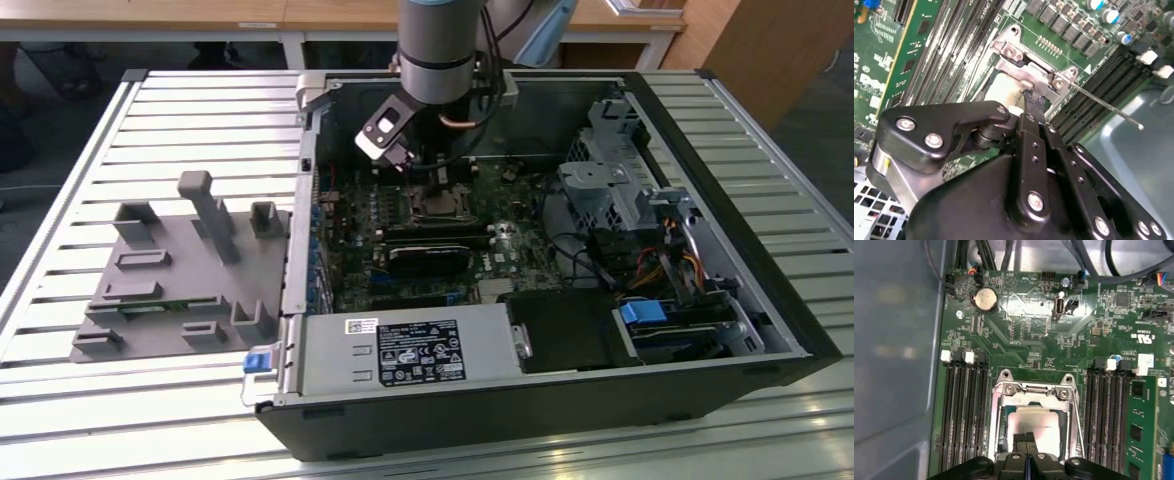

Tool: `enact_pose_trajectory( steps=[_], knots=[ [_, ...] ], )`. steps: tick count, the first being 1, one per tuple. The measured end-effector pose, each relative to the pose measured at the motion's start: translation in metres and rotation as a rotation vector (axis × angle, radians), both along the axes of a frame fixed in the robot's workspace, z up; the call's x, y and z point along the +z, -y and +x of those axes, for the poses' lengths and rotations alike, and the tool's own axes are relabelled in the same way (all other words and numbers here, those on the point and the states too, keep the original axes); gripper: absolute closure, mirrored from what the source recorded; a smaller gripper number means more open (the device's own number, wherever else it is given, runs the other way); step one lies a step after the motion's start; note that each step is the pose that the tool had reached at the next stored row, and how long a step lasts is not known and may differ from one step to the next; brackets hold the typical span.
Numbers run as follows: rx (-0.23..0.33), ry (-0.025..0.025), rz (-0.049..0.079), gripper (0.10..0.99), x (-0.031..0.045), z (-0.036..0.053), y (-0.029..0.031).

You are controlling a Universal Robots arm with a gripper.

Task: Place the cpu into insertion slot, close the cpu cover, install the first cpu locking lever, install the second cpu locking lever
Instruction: 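Close the cpu cover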

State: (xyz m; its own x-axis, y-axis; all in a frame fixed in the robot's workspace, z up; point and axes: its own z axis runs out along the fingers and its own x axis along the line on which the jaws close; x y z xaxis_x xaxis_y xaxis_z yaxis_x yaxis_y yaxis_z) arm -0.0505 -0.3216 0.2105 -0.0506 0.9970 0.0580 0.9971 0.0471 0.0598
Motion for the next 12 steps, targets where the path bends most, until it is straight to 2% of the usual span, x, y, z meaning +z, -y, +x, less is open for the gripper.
enact_pose_trajectory(
  steps=[2, 5, 12],
  knots=[
    [0.000, 0.0008, 0.000, 0.980, 0.0015, -0.0017, 0.0000],
    [0.000, 0.0037, 0.000, 0.980, 0.0015, -0.0089, 0.0000],
    [0.000, 0.0039, 0.000, 0.980, -0.0048, -0.0127, 0.0000]
  ],
)
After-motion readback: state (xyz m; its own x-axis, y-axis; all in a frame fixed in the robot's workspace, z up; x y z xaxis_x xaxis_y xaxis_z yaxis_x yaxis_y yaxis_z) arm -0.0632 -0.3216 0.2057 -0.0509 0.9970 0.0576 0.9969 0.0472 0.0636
